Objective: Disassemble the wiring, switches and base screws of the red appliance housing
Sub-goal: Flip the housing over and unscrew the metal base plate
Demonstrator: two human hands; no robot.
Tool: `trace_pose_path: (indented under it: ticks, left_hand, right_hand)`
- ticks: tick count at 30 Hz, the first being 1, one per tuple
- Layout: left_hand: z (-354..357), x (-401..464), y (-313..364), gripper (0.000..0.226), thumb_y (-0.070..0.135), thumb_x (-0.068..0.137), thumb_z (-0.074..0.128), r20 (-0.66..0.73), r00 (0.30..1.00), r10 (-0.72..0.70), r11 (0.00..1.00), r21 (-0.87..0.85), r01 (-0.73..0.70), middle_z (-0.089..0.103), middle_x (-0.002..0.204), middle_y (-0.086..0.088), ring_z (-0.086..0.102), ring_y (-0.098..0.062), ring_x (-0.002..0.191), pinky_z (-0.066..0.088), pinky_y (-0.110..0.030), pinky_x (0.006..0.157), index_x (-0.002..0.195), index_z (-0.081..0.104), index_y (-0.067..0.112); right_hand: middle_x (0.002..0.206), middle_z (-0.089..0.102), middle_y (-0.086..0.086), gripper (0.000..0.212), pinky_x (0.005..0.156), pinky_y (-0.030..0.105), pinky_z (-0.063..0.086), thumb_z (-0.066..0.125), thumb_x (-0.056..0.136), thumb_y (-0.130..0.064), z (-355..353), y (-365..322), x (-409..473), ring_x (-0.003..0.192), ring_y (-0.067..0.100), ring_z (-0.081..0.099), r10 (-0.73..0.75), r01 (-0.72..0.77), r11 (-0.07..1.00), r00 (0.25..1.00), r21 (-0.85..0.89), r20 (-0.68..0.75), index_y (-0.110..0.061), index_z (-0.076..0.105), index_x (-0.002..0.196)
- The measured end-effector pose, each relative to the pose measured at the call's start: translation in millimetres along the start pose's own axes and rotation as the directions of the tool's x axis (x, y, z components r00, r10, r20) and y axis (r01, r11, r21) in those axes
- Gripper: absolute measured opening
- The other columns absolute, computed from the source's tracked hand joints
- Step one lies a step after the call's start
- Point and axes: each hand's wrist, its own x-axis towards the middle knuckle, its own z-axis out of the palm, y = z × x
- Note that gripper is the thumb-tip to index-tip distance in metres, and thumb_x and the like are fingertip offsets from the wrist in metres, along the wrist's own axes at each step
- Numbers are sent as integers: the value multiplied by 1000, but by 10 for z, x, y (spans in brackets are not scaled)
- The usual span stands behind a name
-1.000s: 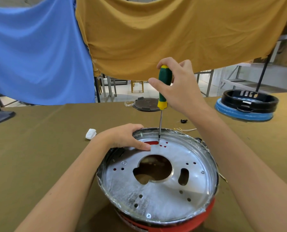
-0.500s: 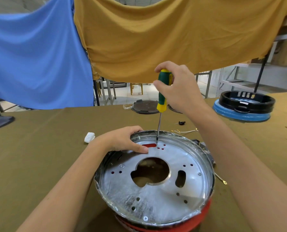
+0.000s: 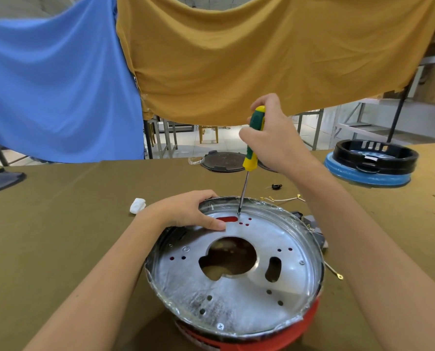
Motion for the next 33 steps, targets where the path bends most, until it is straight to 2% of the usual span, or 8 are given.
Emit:
trace_pose_path:
  ticks: [5, 10, 12, 15, 19, 22, 28, 33]
  left_hand:
    - [2, 9, -18, 57, 76, 60, 75, 2, 1000, 7, 1000, -2, -7, 69, 101, 18, 69, -14, 94, 57, -39, 88, 106, 54, 49]
    - [4, 18, -21, 61, 78, 57, 75, 6, 1000, -4, 1000, -6, 4, 69, 103, 17, 69, -16, 96, 56, -41, 89, 107, 54, 49]
    - [3, 20, -19, 64, 78, 57, 75, -1, 1000, -1, 1000, -1, 1, 69, 105, 16, 68, -17, 98, 55, -40, 90, 109, 55, 46]
    - [-2, 7, -20, 61, 74, 61, 76, -1, 1000, 3, 1000, -3, -3, 68, 106, 15, 67, -15, 97, 55, -37, 88, 110, 55, 44]
    - [-3, -8, -11, 53, 71, 65, 76, -8, 1000, 5, 1000, -6, -5, 68, 101, 18, 66, -7, 91, 52, -27, 79, 106, 55, 45]
    - [7, -2, 2, 53, 68, 67, 77, -5, 1000, 4, 1000, -14, -4, 67, 102, 18, 65, -7, 91, 51, -26, 77, 109, 55, 43]
    - [6, -2, -7, 54, 68, 67, 77, -4, 1000, 6, 1000, -12, -6, 69, 103, 15, 67, -13, 93, 54, -32, 84, 109, 56, 41]
    - [3, -18, 18, 57, 67, 68, 76, -5, 1000, 1, 1000, -6, -1, 68, 105, 14, 67, -12, 95, 54, -33, 86, 113, 55, 39]
  right_hand:
    - [99, 46, 3, 40, 61, 19, 37, 66, 91, -48, -28, 17, 3, 76, 16, 46, -52, 41, 978, 998, -206, -48, -22, 50, 117]
    - [89, 50, -3, 27, 48, 7, 38, 58, 95, -16, -95, 27, 34, 68, 8, 46, -48, 46, 997, 999, -61, -26, -21, 52, 121]
    - [90, 48, -1, 25, 49, 9, 39, 59, 94, -25, -88, 13, 22, 68, 9, 45, -45, 45, 998, 999, -42, 4, -24, 53, 119]
    - [97, 45, 1, 38, 61, 15, 36, 65, 92, -46, -61, 39, 7, 74, 7, 45, -79, 79, 978, 997, -195, 7, -30, 53, 124]
    - [106, 52, 3, 43, 62, 13, 38, 68, 93, -28, -87, 44, 21, 76, 4, 47, -115, 109, 968, 993, -225, -13, -32, 50, 132]
    - [110, 59, 4, 43, 66, 23, 55, 62, 91, -11, -114, 29, 29, 85, 15, 59, -50, 51, 998, 999, -22, 14, -29, 48, 128]
    - [101, 45, 0, 43, 62, 17, 34, 64, 94, -41, -14, 57, -6, 79, 5, 46, -108, 114, 972, 993, -205, 39, -31, 43, 130]
    - [92, 52, 3, 42, 54, 17, 42, 60, 97, -12, -70, 37, 15, 75, 17, 51, -109, 109, 980, 994, -165, 9, -24, 42, 133]
